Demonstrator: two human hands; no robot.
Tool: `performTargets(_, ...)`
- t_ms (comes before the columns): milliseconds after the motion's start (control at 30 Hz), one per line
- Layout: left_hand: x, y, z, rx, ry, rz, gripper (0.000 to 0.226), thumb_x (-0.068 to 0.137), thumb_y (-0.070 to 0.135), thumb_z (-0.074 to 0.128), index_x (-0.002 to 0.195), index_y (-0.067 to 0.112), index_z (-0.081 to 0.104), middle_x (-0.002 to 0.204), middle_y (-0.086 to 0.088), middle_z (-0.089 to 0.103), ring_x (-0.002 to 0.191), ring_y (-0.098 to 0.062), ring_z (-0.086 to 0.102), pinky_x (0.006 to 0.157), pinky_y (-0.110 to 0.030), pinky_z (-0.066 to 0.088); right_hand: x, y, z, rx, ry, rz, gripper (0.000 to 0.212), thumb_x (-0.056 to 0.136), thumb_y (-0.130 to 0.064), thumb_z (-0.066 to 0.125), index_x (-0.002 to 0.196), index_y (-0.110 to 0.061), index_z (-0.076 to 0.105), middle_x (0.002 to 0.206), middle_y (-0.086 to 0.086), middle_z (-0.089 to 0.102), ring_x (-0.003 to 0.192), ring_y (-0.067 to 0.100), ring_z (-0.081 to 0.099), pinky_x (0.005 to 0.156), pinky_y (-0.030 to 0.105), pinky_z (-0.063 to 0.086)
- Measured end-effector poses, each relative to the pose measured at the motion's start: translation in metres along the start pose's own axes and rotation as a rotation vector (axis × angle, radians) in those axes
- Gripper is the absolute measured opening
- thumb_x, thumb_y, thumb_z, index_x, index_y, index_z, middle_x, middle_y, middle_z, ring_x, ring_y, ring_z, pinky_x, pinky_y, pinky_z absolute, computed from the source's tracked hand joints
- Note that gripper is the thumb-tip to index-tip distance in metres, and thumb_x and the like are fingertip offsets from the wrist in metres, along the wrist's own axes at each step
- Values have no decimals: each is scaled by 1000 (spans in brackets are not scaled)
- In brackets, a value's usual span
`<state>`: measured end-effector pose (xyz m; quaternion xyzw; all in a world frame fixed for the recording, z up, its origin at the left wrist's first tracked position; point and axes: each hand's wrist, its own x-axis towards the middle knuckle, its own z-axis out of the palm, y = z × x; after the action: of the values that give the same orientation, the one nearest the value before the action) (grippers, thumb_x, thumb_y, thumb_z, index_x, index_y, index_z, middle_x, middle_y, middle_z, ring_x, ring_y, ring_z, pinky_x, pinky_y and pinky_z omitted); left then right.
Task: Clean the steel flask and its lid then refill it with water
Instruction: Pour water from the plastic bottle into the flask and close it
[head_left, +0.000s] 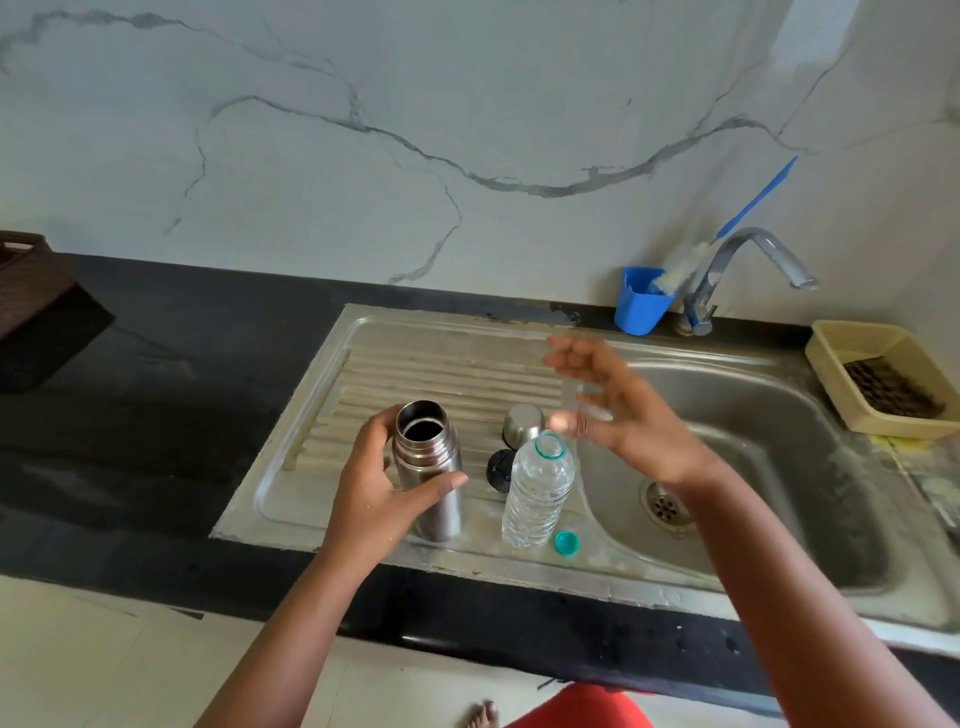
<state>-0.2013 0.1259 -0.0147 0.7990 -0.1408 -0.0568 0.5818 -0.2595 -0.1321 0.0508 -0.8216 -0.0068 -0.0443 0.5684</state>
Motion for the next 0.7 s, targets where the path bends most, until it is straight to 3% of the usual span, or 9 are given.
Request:
performTargets(167,3,1,7,3,7,-51,71,67,17,90,119,38,47,105,17,67,95,8,63,75,-12,46,-29,60,24,61,-179,200,101,60,-32,91,142,-45,33,139,-17,50,131,2,46,110,25,34)
performTargets(267,5,2,15,33,38,-65,73,69,8,88,115,41,42,103,14,66,88,12,61,68,-7,46,-36,76,45,102,-109,234,106,61,-11,93,144,-36,32,131,-14,55,119,-7,52,93,8,40)
performTargets(367,8,4,19,22,67,-95,75,68,4,87,109,48,42,102,12,66,87,8,63,72,-18,46,-36,90,62,72,12,236,102,61,-9,93,141,-32,34,121,-13,61,110,-4,59,89,10,43)
performTargets(500,9,5,21,35,73,-110,77,67,2,88,108,49,42,101,11,66,86,7,64,72,-19,47,-34,102,70,5,120,271,74,67,-13,90,120,-38,45,109,-14,67,100,-7,62,83,8,44)
performTargets(700,6,-1,22,34,87,-108,80,65,4,89,113,48,41,104,10,66,89,4,64,72,-17,48,-26,95,74,44,135,239,80,72,-5,85,137,-20,42,106,-12,68,98,-5,64,81,7,45)
